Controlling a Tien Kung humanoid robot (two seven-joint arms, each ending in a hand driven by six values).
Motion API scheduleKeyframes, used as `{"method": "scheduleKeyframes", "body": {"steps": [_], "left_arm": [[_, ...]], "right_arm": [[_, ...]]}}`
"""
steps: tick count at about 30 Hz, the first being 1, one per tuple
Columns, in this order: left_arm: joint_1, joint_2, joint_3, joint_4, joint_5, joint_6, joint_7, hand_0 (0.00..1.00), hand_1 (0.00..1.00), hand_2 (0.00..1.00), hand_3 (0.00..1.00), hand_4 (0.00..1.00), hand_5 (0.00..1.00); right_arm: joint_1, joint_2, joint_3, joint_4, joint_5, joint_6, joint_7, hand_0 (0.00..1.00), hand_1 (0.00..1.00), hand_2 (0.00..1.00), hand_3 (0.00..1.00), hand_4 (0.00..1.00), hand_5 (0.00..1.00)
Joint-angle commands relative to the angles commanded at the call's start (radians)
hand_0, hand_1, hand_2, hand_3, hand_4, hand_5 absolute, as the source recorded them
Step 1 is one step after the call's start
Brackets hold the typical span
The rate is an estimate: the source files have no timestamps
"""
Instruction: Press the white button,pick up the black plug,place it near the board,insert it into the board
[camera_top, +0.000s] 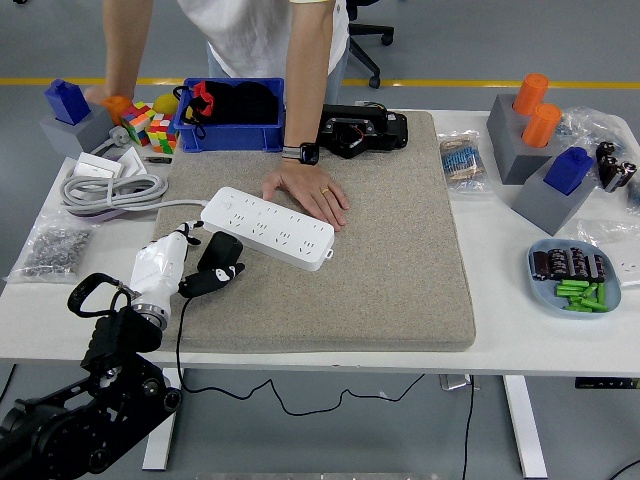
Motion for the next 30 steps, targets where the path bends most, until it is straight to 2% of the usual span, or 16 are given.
{"method": "scheduleKeyframes", "body": {"steps": [4, 5, 10, 11, 16, 17, 22, 23, 28, 29, 30], "left_arm": [[-0.004, 0.0, -0.004, 0.004, -0.001, -0.003, 0.009, 0.714, 0.673, 0.621, 0.809, 0.998, 0.544], [-0.005, 0.001, -0.004, 0.005, -0.003, -0.003, 0.01, 0.643, 0.589, 0.555, 0.779, 0.998, 0.424], [-0.009, 0.005, -0.003, 0.005, -0.011, -0.005, 0.011, 0.643, 0.589, 0.555, 0.779, 0.998, 0.424], [-0.01, 0.005, -0.004, 0.005, -0.013, -0.006, 0.012, 0.498, 0.497, 0.478, 0.743, 0.998, 0.293], [-0.009, 0.002, 0.0, 0.008, -0.017, -0.01, 0.014, 0.498, 0.497, 0.478, 0.743, 0.998, 0.293], [-0.009, 0.002, 0.0, 0.008, -0.019, -0.007, 0.01, 0.461, 0.467, 0.461, 0.727, 0.998, 0.247], [-0.011, 0.002, 0.003, 0.009, -0.017, 0.012, -0.009, 0.461, 0.467, 0.461, 0.727, 0.998, 0.247], [-0.011, 0.001, 0.004, 0.01, -0.016, 0.018, -0.015, 0.39, 0.413, 0.442, 0.703, 0.988, 0.2], [-0.013, 0.001, 0.008, 0.012, -0.029, 0.044, -0.048, 0.39, 0.413, 0.442, 0.703, 0.988, 0.2], [-0.014, 0.001, 0.011, 0.011, -0.032, 0.047, -0.053, 0.307, 0.342, 0.4, 0.677, 0.959, 0.153], [-0.014, 0.0, 0.012, 0.011, -0.036, 0.049, -0.057, 0.307, 0.342, 0.4, 0.677, 0.959, 0.153]], "right_arm": [[0.001, 0.001, 0.001, 0.0, -0.001, 0.0, 0.001, 0.629, 0.601, 0.597, 0.583, 0.661, 0.398], [0.001, 0.001, 0.001, 0.0, -0.001, 0.0, 0.001, 0.629, 0.602, 0.597, 0.583, 0.661, 0.398], [0.003, 0.0, 0.002, 0.001, 0.0, -0.002, 0.003, 0.629, 0.602, 0.597, 0.583, 0.661, 0.398], [0.003, 0.0, 0.003, 0.001, 0.0, -0.002, 0.003, 0.629, 0.601, 0.596, 0.583, 0.658, 0.4], [0.002, 0.001, 0.003, 0.001, 0.0, -0.003, 0.004, 0.629, 0.601, 0.596, 0.583, 0.658, 0.4], [0.002, 0.002, 0.003, 0.001, 0.0, -0.004, 0.005, 0.628, 0.601, 0.596, 0.583, 0.658, 0.399], [0.001, 0.002, 0.004, 0.0, 0.0, -0.006, 0.008, 0.628, 0.601, 0.596, 0.583, 0.658, 0.399], [0.001, 0.002, 0.003, 0.0, 0.0, -0.006, 0.008, 0.628, 0.6, 0.595, 0.583, 0.657, 0.399], [0.002, 0.002, 0.004, 0.001, -0.001, -0.006, 0.008, 0.628, 0.6, 0.595, 0.583, 0.657, 0.399], [0.002, 0.002, 0.004, 0.0, -0.001, -0.006, 0.008, 0.627, 0.6, 0.595, 0.583, 0.657, 0.398], [0.002, 0.002, 0.004, 0.0, -0.001, -0.006, 0.008, 0.627, 0.6, 0.595, 0.583, 0.657, 0.398]]}}
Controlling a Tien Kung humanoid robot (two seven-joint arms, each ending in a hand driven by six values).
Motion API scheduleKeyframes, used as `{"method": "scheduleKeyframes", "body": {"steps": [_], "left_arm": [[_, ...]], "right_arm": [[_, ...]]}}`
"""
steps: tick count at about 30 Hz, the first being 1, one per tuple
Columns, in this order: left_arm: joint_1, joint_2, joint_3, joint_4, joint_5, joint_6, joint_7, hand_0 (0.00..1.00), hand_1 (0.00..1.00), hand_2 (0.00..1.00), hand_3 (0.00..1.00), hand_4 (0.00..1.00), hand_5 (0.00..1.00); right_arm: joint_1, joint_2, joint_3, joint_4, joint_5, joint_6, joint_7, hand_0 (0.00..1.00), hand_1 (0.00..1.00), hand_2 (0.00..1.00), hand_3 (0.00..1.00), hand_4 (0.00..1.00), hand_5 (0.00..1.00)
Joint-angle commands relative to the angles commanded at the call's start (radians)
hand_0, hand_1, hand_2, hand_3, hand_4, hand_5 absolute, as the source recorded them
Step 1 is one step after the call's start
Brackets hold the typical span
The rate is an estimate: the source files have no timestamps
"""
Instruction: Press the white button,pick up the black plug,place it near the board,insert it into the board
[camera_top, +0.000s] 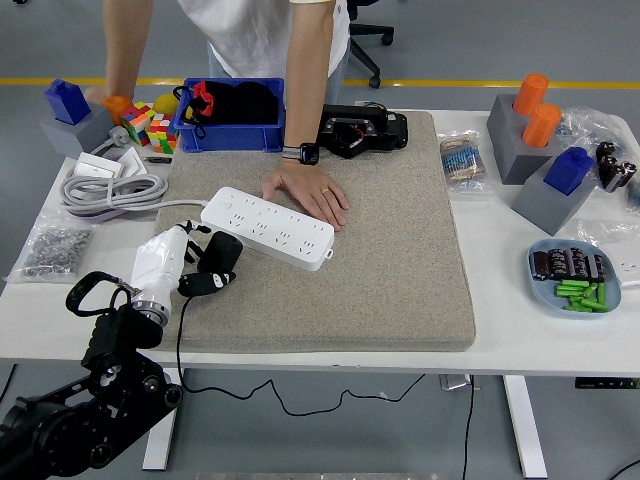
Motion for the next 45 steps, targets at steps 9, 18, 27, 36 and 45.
{"method": "scheduleKeyframes", "body": {"steps": [9, 18, 27, 36, 45], "left_arm": [[-0.002, -0.002, 0.007, 0.008, -0.015, 0.015, -0.022, 0.27, 0.309, 0.372, 0.645, 0.944, 0.134], [-0.009, -0.008, 0.01, 0.02, -0.017, 0.007, -0.02, 0.269, 0.275, 0.343, 0.549, 0.836, 0.002], [-0.02, -0.009, 0.002, 0.029, -0.047, 0.009, -0.033, 0.27, 0.269, 0.302, 0.546, 0.778, 0.002], [-0.015, -0.006, -0.017, 0.008, -0.084, 0.015, -0.05, 0.245, 0.226, 0.256, 0.482, 0.708, 0.002], [-0.006, 0.005, -0.049, -0.032, -0.088, 0.023, -0.064, 0.25, 0.217, 0.249, 0.467, 0.69, 0.002]], "right_arm": [[-0.001, 0.0, 0.001, 0.0, 0.0, -0.001, 0.001, 0.627, 0.6, 0.595, 0.583, 0.656, 0.398], [-0.002, 0.001, 0.001, 0.0, -0.001, -0.001, 0.002, 0.626, 0.599, 0.594, 0.58, 0.657, 0.396], [-0.001, 0.0, 0.001, -0.001, 0.002, -0.005, 0.006, 0.626, 0.599, 0.593, 0.58, 0.657, 0.395], [-0.002, 0.001, -0.001, 0.0, 0.003, -0.007, 0.01, 0.625, 0.597, 0.591, 0.579, 0.656, 0.39], [-0.002, -0.001, -0.011, 0.0, 0.006, -0.009, 0.011, 0.625, 0.596, 0.59, 0.579, 0.655, 0.389]]}}
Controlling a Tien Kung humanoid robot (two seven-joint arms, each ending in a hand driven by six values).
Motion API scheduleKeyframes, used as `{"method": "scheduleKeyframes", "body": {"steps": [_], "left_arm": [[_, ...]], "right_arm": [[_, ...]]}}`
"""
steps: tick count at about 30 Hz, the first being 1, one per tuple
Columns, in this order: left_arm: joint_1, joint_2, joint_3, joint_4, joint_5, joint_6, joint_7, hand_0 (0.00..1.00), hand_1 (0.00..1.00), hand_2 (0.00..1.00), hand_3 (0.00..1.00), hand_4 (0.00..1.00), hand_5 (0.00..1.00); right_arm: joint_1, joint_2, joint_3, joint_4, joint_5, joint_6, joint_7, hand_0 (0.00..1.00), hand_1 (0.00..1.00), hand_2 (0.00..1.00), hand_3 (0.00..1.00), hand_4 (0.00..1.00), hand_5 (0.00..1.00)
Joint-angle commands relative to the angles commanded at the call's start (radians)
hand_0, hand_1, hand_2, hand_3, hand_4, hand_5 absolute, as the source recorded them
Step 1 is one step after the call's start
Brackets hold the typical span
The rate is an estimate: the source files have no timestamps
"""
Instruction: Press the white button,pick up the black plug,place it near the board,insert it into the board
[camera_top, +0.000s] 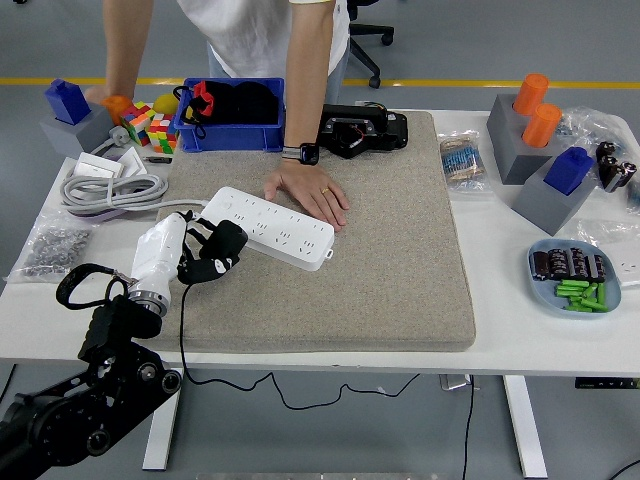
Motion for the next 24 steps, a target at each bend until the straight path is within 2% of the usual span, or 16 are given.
{"method": "scheduleKeyframes", "body": {"steps": [9, 24], "left_arm": [[-0.02, -0.001, -0.021, 0.008, -0.043, 0.022, -0.033, 0.251, 0.215, 0.24, 0.459, 0.677, 0.002], [-0.093, -0.036, 0.013, 0.088, -0.043, 0.027, -0.039, 0.255, 0.214, 0.238, 0.453, 0.678, 0.002]], "right_arm": [[0.003, -0.004, -0.01, 0.0, 0.005, 0.0, 0.0, 0.623, 0.596, 0.588, 0.578, 0.653, 0.385], [-0.001, -0.005, -0.023, -0.001, 0.012, 0.0, 0.0, 0.623, 0.594, 0.585, 0.578, 0.653, 0.382]]}}
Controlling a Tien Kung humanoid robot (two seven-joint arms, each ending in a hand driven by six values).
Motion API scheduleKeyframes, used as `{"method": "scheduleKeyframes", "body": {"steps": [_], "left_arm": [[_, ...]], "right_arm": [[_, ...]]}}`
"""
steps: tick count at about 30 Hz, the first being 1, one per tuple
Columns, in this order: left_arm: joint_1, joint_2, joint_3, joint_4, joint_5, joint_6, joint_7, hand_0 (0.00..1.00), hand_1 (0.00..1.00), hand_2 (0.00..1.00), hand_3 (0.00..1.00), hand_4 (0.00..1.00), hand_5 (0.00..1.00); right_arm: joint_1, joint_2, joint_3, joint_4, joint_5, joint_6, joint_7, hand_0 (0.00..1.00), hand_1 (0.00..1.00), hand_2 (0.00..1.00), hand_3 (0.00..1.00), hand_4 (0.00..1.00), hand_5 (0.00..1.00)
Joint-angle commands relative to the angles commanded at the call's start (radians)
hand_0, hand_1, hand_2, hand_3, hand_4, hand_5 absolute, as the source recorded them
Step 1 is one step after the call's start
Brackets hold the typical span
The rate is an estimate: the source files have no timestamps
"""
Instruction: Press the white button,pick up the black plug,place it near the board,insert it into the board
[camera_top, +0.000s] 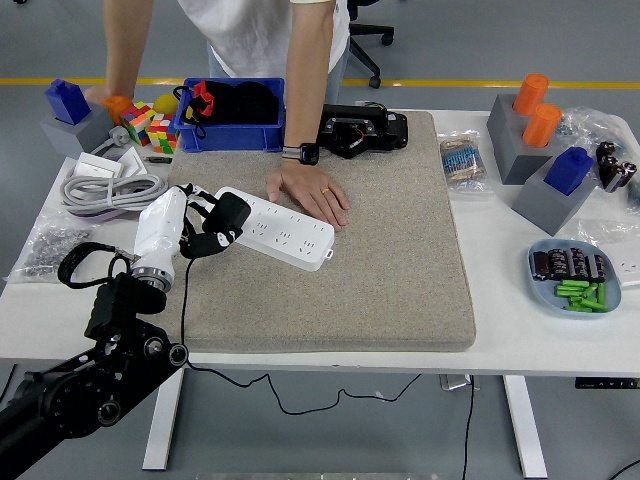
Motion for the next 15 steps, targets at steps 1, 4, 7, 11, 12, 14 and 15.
{"method": "scheduleKeyframes", "body": {"steps": [1, 4, 7, 11, 12, 14, 15], "left_arm": [[-0.007, -0.003, 0.006, 0.007, 0.0, 0.0, 0.0, 0.255, 0.214, 0.238, 0.453, 0.678, 0.002], [-0.026, -0.009, 0.023, 0.031, -0.006, 0.0, 0.0, 0.254, 0.215, 0.239, 0.454, 0.678, 0.002], [-0.036, -0.014, 0.032, 0.047, -0.01, -0.003, 0.003, 0.254, 0.215, 0.239, 0.454, 0.678, 0.002], [-0.046, -0.023, 0.038, 0.074, -0.012, -0.002, 0.003, 0.257, 0.216, 0.24, 0.457, 0.68, 0.002], [-0.05, -0.025, 0.042, 0.08, -0.009, -0.002, 0.004, 0.257, 0.216, 0.24, 0.457, 0.68, 0.002], [-0.054, -0.026, 0.046, 0.086, -0.003, 0.0, 0.004, 0.257, 0.216, 0.24, 0.457, 0.68, 0.002], [-0.056, -0.028, 0.047, 0.089, 0.0, 0.0, 0.005, 0.257, 0.218, 0.24, 0.458, 0.682, 0.002]], "right_arm": [[0.0, 0.0, 0.0, 0.0, 0.0, 0.0, 0.0, 0.623, 0.594, 0.585, 0.578, 0.653, 0.382], [-0.001, 0.0, 0.001, 0.0, 0.001, 0.0, 0.0, 0.623, 0.594, 0.585, 0.578, 0.651, 0.378], [-0.002, 0.0, 0.004, 0.0, 0.001, 0.0, 0.0, 0.623, 0.594, 0.585, 0.578, 0.651, 0.378], [-0.003, 0.0, 0.005, 0.0, 0.001, 0.0, 0.0, 0.623, 0.594, 0.584, 0.578, 0.651, 0.377], [-0.004, 0.0, 0.005, 0.0, 0.001, 0.0, -0.001, 0.623, 0.594, 0.584, 0.578, 0.651, 0.377], [-0.004, 0.0, 0.005, 0.0, 0.001, 0.0, 0.0, 0.623, 0.594, 0.584, 0.578, 0.651, 0.377], [-0.004, 0.0, 0.005, 0.0, 0.001, 0.0, 0.0, 0.622, 0.594, 0.584, 0.578, 0.65, 0.375]]}}
